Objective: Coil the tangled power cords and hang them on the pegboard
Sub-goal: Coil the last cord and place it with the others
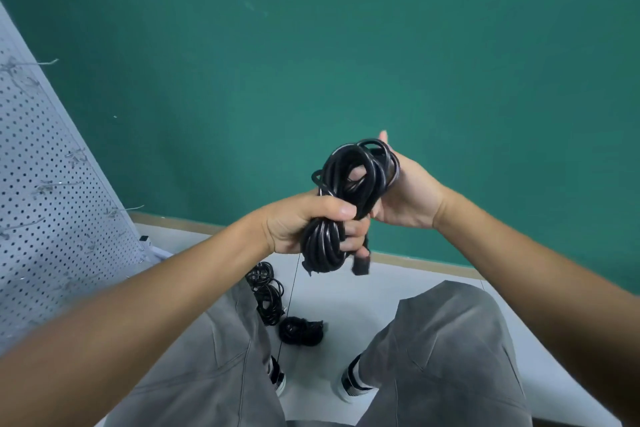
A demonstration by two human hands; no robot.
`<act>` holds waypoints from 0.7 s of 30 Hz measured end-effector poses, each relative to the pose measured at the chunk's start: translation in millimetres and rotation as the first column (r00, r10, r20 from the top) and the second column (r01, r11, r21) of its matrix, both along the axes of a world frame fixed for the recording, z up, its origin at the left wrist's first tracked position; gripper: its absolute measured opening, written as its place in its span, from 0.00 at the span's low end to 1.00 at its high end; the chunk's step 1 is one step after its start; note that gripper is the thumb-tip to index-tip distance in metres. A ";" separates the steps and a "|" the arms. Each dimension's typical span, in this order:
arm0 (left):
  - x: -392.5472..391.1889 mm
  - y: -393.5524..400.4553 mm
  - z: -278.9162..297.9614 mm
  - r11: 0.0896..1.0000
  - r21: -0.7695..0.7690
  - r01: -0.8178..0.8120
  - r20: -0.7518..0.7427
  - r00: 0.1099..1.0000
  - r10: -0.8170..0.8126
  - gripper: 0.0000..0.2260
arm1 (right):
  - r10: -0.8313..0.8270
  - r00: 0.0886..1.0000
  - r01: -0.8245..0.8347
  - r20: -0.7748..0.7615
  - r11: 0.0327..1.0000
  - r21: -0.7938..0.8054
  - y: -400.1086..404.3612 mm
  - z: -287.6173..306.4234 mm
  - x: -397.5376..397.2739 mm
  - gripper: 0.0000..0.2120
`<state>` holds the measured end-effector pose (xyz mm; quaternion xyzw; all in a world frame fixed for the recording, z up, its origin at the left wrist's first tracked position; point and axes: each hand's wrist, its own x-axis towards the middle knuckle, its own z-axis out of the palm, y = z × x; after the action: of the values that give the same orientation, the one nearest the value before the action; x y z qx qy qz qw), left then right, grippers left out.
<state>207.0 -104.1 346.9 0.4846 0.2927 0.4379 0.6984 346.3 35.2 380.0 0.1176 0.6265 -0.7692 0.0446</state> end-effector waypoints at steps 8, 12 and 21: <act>-5.4 -7.0 -18.1 0.937 -0.177 -0.302 0.130 0.936 0.327 0.29 | -0.163 0.984 0.175 -0.068 0.949 0.264 -8.3 -37.3 37.2 0.28; -1.6 -7.8 -24.6 0.896 -0.290 -0.336 0.102 0.920 0.378 0.25 | -0.262 0.964 0.259 -0.054 0.860 0.439 -15.8 -24.8 48.2 0.11; 20.8 -10.0 -30.5 0.724 -0.413 -0.552 -0.016 0.799 0.601 0.11 | -0.352 0.934 0.233 0.057 0.723 0.650 -39.5 -23.7 61.7 0.06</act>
<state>227.8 -114.1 316.4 0.1904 0.4693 0.5924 0.6266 408.0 -4.3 356.2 0.2910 0.8154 -0.4963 -0.0647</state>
